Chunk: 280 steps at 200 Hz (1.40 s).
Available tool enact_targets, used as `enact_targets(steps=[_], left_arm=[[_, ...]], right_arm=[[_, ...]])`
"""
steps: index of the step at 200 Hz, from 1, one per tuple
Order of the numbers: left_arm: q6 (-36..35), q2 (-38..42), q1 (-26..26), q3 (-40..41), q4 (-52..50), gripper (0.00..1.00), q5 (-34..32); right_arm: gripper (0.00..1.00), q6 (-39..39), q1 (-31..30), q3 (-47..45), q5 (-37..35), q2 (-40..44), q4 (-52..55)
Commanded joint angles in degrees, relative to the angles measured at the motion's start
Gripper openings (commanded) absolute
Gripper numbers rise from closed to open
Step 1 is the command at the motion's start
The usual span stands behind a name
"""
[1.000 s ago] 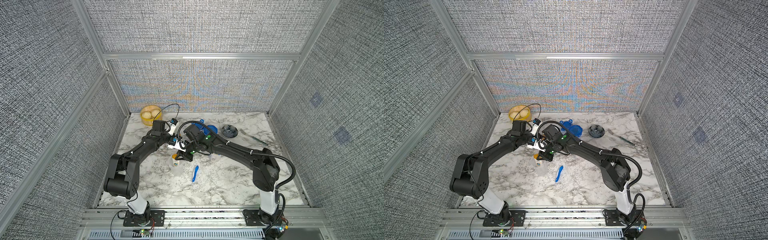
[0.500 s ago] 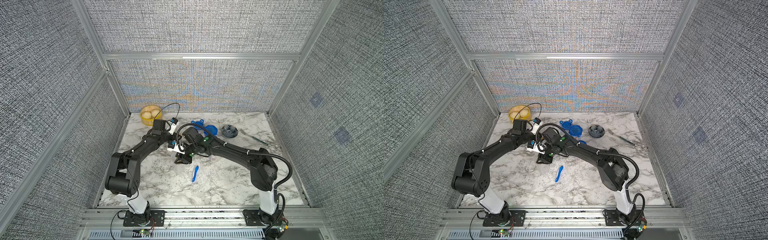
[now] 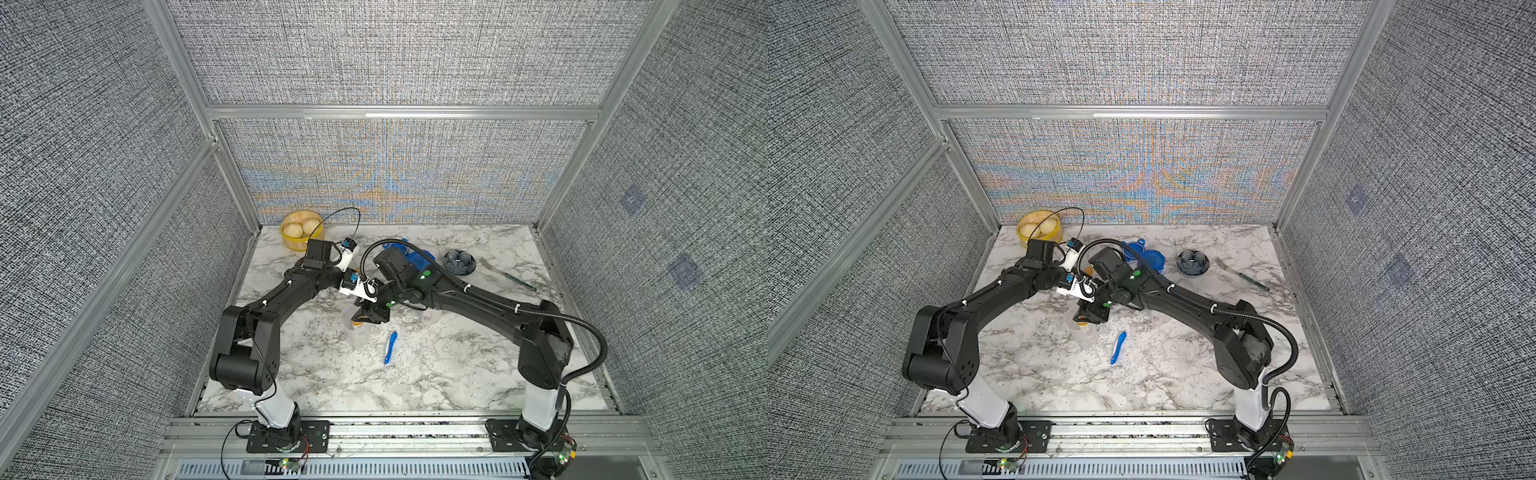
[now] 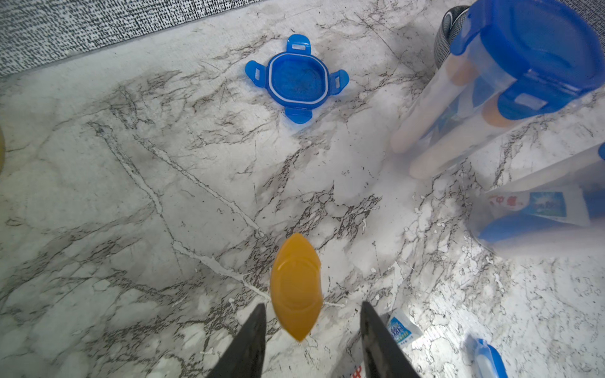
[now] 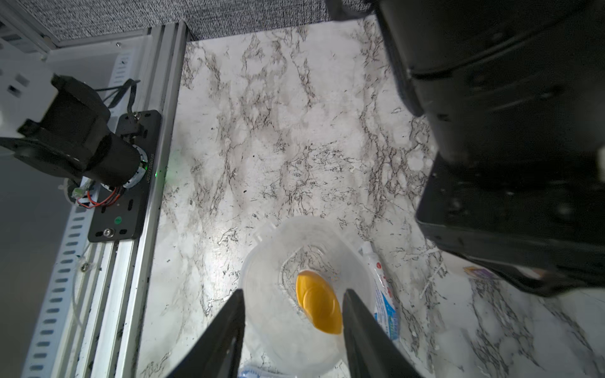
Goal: Pack away toiletry kits
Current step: Place the toiletry item into the container, then pick up the toiletry item from the center of the board.
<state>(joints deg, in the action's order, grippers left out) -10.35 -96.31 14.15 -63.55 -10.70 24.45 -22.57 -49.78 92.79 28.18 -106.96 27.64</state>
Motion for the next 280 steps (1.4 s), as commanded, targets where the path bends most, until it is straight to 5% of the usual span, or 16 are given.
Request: enact_targets(steps=[1, 66, 129, 200, 249, 280], left_arm=[[-0.39, -0.46, -0.05, -0.8, -0.4, 0.41, -0.54], [0.34, -1.75, 0.35, -1.48, 1.22, 0.28, 0.25], [1.51, -3.75, 1.39, -2.43, 2.47, 0.42, -2.69], [1.27, -3.59, 1.76, -3.48, 4.54, 0.15, -2.09], [6.04, 8.14, 2.59, -3.95, -2.81, 0.12, -3.35], [9.69, 18.46, 3.81, -6.9, -17.07, 0.11, -7.97]], right_arm=[[0.51, 3.65, 1.35, -2.6, 2.02, 3.99, -4.34], [0.51, 13.98, 9.97, -16.82, 0.51, 18.69, -15.94], [0.52, 15.8, 14.62, -22.72, 0.72, 24.98, -16.83], [0.52, 18.22, 16.53, -27.14, 0.42, 27.72, -19.26], [0.52, 21.56, 18.55, -32.48, -2.52, 31.0, -20.34], [0.52, 23.26, 21.3, -35.41, -2.48, 33.14, -20.03]])
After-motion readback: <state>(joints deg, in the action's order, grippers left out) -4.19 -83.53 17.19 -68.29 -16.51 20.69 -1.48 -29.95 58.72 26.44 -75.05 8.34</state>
